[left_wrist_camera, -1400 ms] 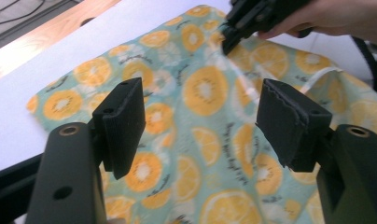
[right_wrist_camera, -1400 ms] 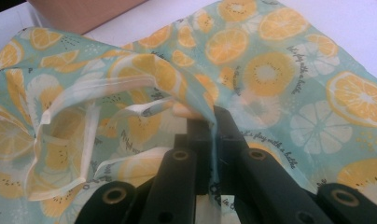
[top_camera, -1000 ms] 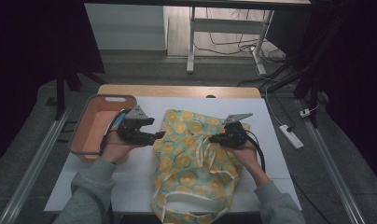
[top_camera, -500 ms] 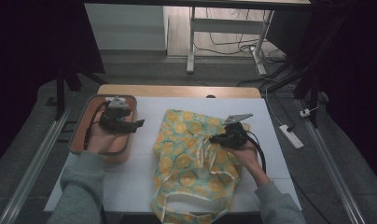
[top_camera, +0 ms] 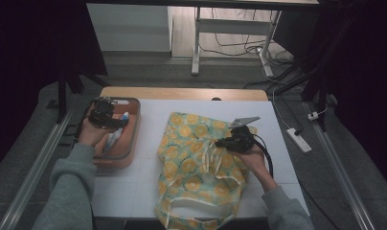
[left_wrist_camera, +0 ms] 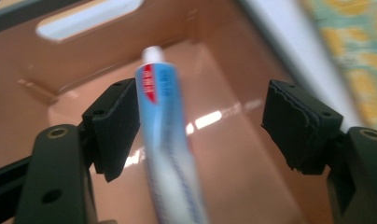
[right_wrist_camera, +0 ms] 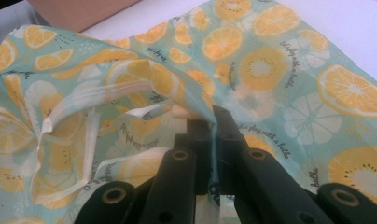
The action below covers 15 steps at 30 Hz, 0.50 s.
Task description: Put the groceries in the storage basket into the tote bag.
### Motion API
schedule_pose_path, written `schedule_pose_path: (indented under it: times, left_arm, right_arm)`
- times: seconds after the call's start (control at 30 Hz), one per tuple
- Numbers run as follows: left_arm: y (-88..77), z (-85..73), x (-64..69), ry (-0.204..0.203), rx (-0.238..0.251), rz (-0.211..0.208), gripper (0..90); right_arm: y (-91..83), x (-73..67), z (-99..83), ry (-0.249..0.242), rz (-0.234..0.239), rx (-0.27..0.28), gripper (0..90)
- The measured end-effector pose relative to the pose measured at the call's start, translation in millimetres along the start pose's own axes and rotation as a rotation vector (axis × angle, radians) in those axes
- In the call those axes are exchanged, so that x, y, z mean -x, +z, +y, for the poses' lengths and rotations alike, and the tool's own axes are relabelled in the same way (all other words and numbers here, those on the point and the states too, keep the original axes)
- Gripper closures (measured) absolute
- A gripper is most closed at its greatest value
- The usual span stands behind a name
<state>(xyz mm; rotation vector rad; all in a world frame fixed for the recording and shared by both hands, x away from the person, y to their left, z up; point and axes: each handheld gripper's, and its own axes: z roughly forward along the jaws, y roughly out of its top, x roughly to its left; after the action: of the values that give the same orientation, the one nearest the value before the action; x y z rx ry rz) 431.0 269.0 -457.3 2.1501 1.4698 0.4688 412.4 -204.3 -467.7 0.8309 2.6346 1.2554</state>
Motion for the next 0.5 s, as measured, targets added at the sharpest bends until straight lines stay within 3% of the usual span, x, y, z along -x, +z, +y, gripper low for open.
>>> schedule_pose_path:
  times: [0.2,0.37,0.5]
  left_arm:
    - [35.9,0.7,-14.2,-0.044,-0.119,0.003,26.6]
    - [49.6,-4.2,-19.8,-0.049,-0.180,0.003,27.0]
    - [55.1,-8.6,-23.5,-0.067,-0.211,-0.045,34.9]
  right_arm:
    - [1.1,-1.5,0.4,-0.010,-0.002,0.000,86.8]
    - [2.5,-0.8,-0.1,-0.008,0.000,-0.003,86.9]
    - [2.9,-0.9,-0.1,-0.009,-0.002,-0.005,86.8]
